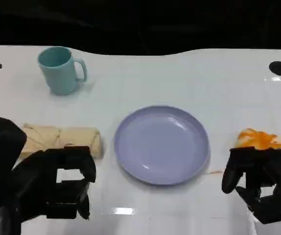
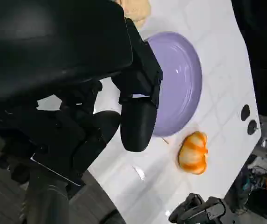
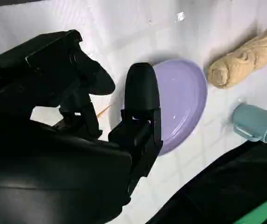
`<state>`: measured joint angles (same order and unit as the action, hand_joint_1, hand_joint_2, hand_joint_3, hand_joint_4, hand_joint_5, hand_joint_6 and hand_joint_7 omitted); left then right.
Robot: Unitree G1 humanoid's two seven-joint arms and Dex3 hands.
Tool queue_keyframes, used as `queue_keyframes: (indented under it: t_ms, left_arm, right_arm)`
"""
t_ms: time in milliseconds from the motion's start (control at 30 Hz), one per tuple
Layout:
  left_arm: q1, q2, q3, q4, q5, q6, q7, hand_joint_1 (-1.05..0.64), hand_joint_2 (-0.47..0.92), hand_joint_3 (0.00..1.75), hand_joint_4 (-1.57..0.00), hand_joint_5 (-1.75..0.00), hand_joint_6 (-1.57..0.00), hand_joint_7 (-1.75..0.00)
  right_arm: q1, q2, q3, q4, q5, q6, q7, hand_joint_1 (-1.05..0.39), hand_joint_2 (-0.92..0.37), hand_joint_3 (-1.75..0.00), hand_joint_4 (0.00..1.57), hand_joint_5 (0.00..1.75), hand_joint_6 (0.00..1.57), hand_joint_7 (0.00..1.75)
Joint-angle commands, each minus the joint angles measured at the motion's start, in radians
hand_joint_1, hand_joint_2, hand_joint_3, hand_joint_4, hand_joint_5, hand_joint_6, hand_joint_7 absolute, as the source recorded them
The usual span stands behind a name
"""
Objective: Grasp the towel on the left side of the plate with the left hand and place it into the plate.
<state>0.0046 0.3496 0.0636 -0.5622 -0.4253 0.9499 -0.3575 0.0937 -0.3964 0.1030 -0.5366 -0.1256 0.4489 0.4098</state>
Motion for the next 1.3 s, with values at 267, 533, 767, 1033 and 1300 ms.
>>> queue_keyframes:
  t_ms: [267,533,767,1033,1300]
  left_arm:
    - [-0.007,0.016,-0.006,0.012,0.011,-0.016,0.008,-0.07,0.46,1.37,-0.82,-1.75,-0.76,-1.62]
    - [-0.008,0.012,-0.005,0.012,0.014,-0.007,0.015,-0.06,0.47,1.37,-0.83,-1.75,-0.76,-1.62]
    - [-0.007,0.012,-0.005,0.009,0.017,-0.007,0.013,-0.05,0.48,1.37,-0.82,-1.75,-0.76,-1.61]
    - [0.000,0.005,-0.003,0.006,0.026,-0.033,0.020,-0.06,0.50,1.35,-0.79,-1.75,-0.74,-1.59]
    - [0.034,-0.001,-0.034,0.002,0.111,-0.194,0.042,-0.06,0.60,1.06,-0.56,-1.48,-0.68,-1.02]
  right_arm:
    - [-0.003,-0.008,0.005,-0.011,-0.001,0.025,-0.003,0.04,-0.57,-1.10,0.72,1.75,0.69,1.47]
    - [-0.003,-0.009,0.007,-0.008,-0.003,0.018,-0.002,0.03,-0.57,-1.09,0.73,1.75,0.69,1.46]
    - [-0.004,-0.006,0.008,-0.008,-0.004,0.026,-0.006,0.03,-0.57,-1.09,0.72,1.75,0.69,1.46]
    - [-0.004,-0.006,0.010,-0.006,-0.003,0.016,-0.006,0.03,-0.57,-1.08,0.72,1.75,0.69,1.46]
    - [-0.005,0.000,0.010,-0.010,0.003,0.020,-0.008,0.04,-0.58,-1.08,0.72,1.75,0.69,1.46]
